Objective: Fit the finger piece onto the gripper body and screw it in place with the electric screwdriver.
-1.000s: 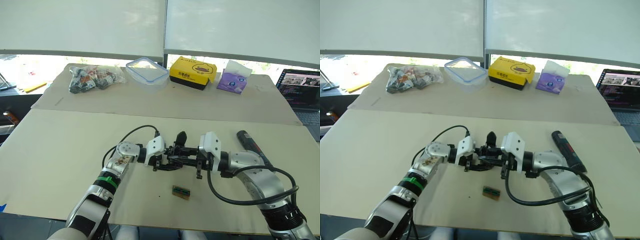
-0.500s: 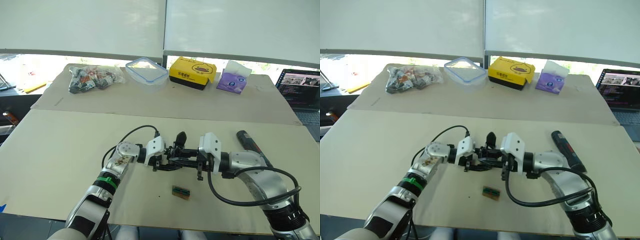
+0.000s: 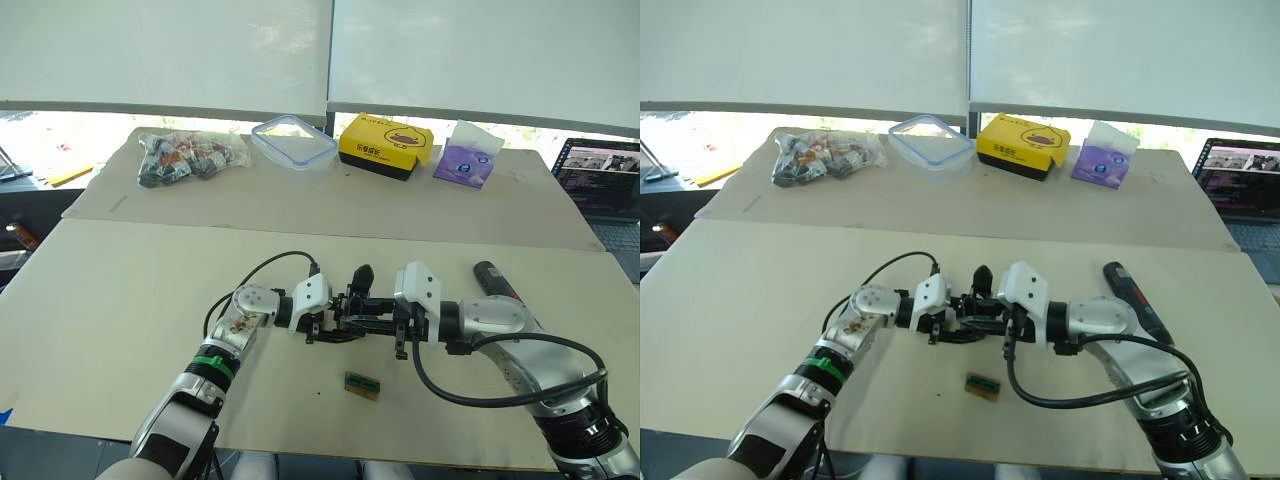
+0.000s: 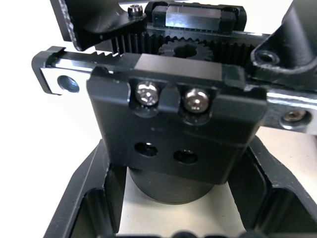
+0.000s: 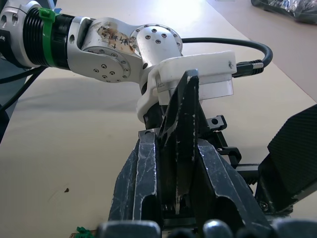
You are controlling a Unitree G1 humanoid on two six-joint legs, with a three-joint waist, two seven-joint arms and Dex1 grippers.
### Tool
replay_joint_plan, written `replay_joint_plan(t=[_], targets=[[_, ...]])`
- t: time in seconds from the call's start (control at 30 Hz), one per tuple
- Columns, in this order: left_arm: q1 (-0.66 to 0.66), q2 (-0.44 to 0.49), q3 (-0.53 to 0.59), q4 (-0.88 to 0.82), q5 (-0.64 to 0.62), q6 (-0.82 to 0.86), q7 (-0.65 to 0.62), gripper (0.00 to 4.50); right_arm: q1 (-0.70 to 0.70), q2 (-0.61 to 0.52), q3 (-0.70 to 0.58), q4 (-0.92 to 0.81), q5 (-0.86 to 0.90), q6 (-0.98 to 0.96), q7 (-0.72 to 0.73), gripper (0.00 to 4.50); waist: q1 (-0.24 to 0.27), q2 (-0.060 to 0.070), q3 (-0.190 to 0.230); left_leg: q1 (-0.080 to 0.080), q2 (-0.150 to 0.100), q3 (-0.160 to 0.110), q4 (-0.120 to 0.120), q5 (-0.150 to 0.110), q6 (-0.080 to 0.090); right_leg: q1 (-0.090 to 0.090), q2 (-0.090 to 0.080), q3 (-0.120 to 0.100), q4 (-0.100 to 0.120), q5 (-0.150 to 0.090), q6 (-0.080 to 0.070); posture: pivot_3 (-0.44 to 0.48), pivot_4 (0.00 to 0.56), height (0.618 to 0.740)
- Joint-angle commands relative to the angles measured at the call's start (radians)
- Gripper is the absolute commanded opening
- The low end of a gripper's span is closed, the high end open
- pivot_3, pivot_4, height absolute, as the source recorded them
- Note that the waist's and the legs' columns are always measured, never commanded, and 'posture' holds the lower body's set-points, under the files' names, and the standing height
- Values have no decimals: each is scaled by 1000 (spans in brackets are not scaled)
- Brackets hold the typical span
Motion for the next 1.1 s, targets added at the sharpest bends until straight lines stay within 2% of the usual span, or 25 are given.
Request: replay_joint_plan(t=[0.03, 0.37, 0.67, 1.1], targets=[[15, 2, -19, -25, 7, 6, -16, 2314, 20, -29, 27, 19, -20, 50, 6, 404, 0, 0, 0, 0, 0, 0, 0, 0, 0, 0, 0, 0, 0, 0, 0, 0, 150, 740], [22, 3, -22, -34, 4, 8, -19, 2314, 9, -15, 38, 74, -34, 129, -57, 404, -1, 0, -2, 1, 0, 0, 0, 0, 0, 0, 0, 0, 0, 0, 0, 0, 150, 740], [27, 3, -26, -41, 6, 13, -21, 2314, 3, -38, 71, 105, -36, 183, -37, 404, -2, 0, -9, 2, 0, 0, 0, 0, 0, 1, 0, 0, 0, -1, 0, 0, 150, 740], [39, 6, -18, -52, 7, 22, -14, 2314, 1, -20, 16, 59, 10, 122, -26, 404, -2, 1, -11, 2, 0, 0, -2, 0, 0, 1, 0, 0, 0, -1, -1, 0, 150, 740]])
